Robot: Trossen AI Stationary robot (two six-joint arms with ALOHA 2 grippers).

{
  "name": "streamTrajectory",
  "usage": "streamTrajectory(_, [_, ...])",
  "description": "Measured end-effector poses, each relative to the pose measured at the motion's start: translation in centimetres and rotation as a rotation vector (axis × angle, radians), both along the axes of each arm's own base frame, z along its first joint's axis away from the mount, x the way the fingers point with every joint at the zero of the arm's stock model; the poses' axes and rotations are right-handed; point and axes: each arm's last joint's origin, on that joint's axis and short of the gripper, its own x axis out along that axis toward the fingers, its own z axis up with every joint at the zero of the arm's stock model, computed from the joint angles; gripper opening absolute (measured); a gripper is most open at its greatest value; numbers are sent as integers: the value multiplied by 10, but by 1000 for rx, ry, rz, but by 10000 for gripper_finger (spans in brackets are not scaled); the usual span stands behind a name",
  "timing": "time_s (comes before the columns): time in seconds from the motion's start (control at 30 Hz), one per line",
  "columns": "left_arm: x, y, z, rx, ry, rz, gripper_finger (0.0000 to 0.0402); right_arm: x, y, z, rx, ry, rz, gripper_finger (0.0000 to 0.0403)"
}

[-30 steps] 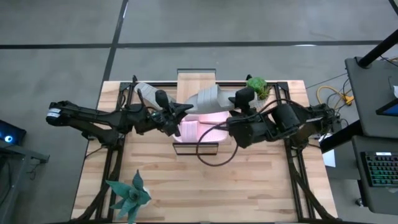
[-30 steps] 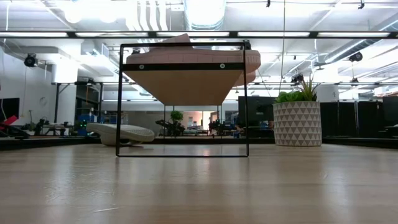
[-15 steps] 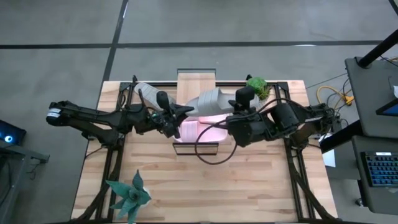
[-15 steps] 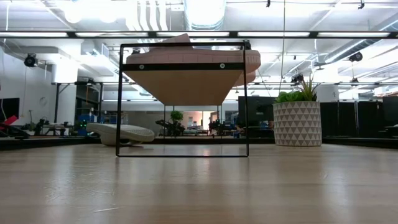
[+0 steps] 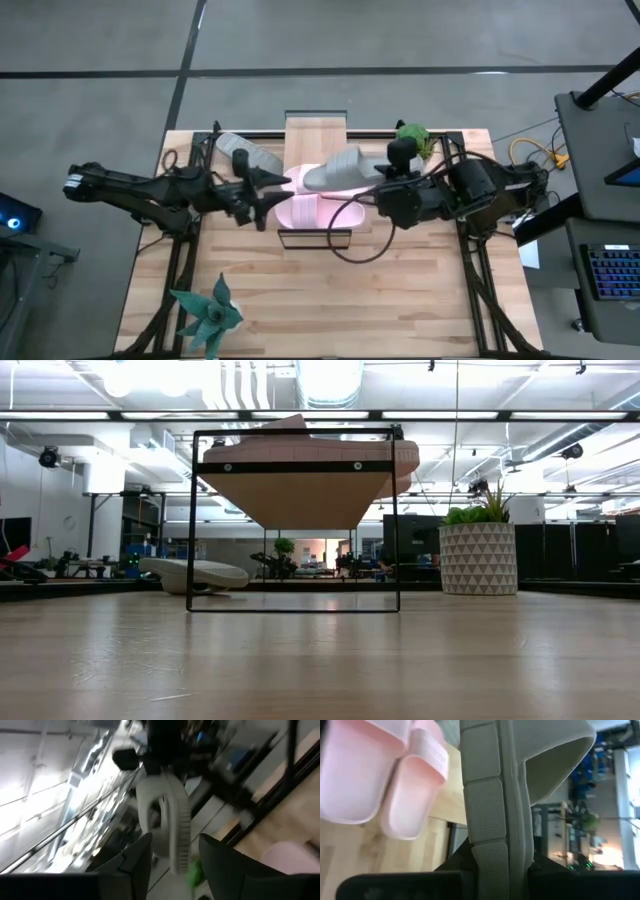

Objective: Pick and place slides into the shelf
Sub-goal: Put the bottom gray slipper on the shelf

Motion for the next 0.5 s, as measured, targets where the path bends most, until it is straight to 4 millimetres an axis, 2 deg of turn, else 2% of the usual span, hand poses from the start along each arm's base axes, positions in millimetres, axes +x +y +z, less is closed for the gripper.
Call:
streamTrajectory(0.27, [-20, -1, 0, -21, -49, -144, 148, 9, 8, -24, 80, -33, 287, 45])
streamTrajectory(0.5, [-16, -4, -5, -14, -32, -182, 148, 6, 9, -46, 60, -142, 480, 45])
